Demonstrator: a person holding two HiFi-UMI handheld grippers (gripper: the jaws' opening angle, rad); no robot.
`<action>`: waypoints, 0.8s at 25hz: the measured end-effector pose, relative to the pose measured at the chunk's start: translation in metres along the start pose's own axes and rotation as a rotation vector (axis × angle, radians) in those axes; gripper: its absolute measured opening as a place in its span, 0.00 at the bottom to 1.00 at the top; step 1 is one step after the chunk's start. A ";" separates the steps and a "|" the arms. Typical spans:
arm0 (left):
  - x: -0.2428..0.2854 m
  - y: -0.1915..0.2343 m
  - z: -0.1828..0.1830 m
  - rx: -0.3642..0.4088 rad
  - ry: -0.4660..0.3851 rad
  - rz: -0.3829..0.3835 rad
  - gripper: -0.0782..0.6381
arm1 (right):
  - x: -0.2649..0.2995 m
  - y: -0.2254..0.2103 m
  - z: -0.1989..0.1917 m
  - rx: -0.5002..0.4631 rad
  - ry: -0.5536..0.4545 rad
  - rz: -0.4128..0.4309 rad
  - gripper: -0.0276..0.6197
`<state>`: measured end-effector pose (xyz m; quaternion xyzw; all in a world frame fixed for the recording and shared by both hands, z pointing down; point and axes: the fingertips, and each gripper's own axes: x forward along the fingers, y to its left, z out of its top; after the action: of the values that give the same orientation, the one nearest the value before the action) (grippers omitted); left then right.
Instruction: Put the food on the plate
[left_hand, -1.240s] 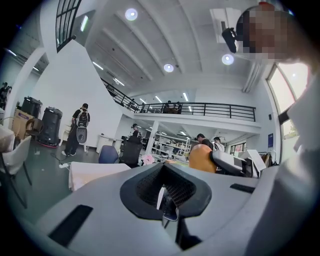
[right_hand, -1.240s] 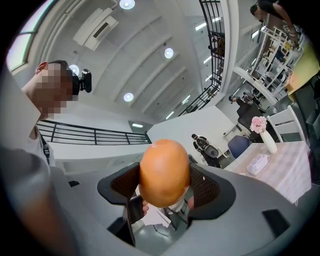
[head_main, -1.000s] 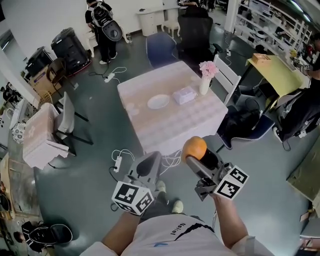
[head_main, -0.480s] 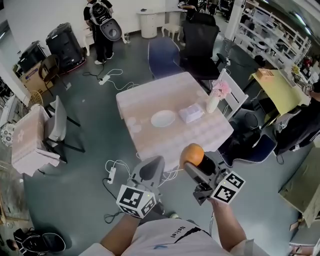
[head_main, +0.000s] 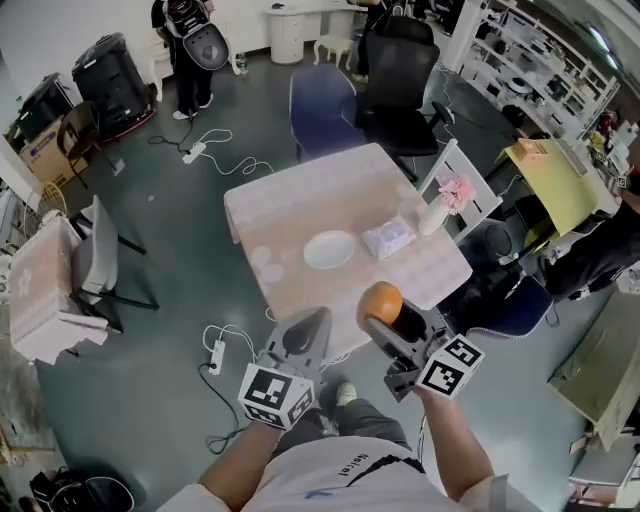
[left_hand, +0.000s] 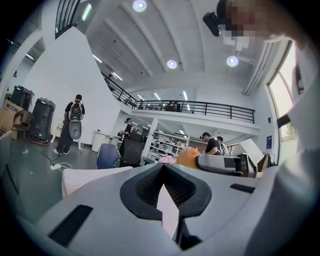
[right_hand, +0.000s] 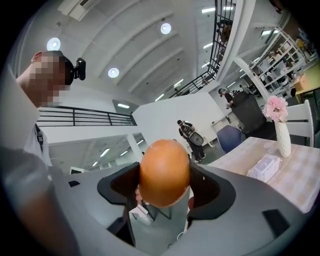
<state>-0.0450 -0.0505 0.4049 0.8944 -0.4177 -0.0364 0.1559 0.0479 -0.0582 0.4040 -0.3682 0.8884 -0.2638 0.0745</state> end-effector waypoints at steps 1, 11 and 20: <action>0.004 0.004 0.000 -0.003 -0.001 0.000 0.12 | 0.004 -0.005 0.000 -0.001 0.006 -0.005 0.52; 0.065 0.041 -0.022 0.003 0.011 0.031 0.12 | 0.058 -0.094 -0.019 -0.066 0.141 -0.049 0.52; 0.134 0.080 -0.046 -0.018 0.062 0.121 0.12 | 0.122 -0.201 -0.062 -0.138 0.348 -0.098 0.52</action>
<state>-0.0082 -0.1890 0.4824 0.8666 -0.4658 -0.0029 0.1787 0.0636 -0.2354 0.5697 -0.3642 0.8848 -0.2651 -0.1189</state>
